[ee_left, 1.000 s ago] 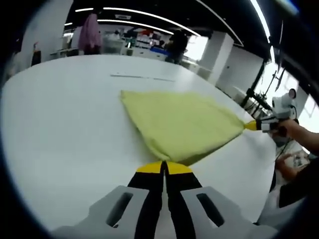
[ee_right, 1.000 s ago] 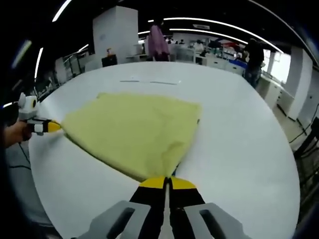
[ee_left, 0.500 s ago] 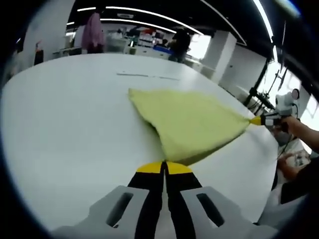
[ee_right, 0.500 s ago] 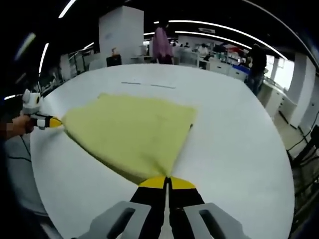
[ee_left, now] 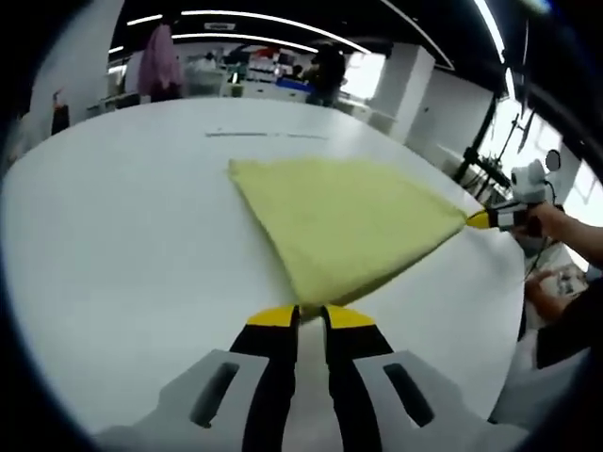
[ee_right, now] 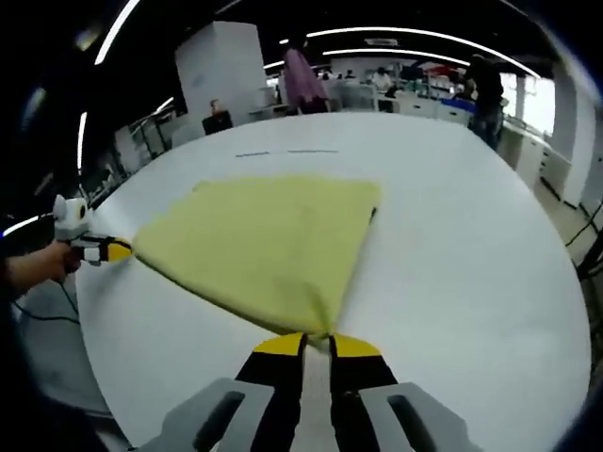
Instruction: Fold the garment on the visible template until the final outline fits inside the template.
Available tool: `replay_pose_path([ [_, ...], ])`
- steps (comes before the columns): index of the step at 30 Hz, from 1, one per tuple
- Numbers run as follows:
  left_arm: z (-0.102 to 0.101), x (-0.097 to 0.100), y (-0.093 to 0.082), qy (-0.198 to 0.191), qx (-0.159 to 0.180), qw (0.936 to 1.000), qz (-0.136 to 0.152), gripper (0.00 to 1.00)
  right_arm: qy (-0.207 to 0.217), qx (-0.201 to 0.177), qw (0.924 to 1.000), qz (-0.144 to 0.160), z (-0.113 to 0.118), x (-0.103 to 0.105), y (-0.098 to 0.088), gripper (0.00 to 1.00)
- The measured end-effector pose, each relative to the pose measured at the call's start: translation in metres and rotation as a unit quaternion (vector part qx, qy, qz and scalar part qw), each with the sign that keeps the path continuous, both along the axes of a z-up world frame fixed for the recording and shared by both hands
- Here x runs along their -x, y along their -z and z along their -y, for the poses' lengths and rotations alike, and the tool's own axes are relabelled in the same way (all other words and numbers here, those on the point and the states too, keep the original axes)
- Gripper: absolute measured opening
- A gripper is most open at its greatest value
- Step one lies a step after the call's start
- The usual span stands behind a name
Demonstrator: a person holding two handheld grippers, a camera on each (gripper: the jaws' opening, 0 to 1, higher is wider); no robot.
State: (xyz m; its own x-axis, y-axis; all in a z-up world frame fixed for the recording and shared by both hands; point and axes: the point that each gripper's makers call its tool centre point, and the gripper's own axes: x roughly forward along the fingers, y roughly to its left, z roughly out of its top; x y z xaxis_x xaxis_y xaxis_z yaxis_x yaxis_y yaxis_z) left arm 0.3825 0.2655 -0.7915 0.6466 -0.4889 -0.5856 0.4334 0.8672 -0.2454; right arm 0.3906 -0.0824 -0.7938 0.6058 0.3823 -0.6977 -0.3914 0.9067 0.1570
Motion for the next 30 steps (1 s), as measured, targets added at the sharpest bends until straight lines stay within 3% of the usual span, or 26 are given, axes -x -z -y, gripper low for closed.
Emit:
replay_pose_path([
  [9,-0.003,-0.002,0.002,-0.006,0.003,0.9999,-0.008,0.0,0.0,0.002,1.0,0.002,0.0,-0.003,0.007,0.0],
  [20,-0.007,-0.005,0.003,-0.016,0.005,0.9998,-0.008,0.0,-0.024,0.03,0.9989,0.025,0.01,-0.004,0.001,0.0],
  [30,-0.01,0.0,0.007,-0.022,0.009,0.9996,-0.014,0.0,-0.039,0.034,0.9985,0.018,0.011,0.001,0.005,0.0],
])
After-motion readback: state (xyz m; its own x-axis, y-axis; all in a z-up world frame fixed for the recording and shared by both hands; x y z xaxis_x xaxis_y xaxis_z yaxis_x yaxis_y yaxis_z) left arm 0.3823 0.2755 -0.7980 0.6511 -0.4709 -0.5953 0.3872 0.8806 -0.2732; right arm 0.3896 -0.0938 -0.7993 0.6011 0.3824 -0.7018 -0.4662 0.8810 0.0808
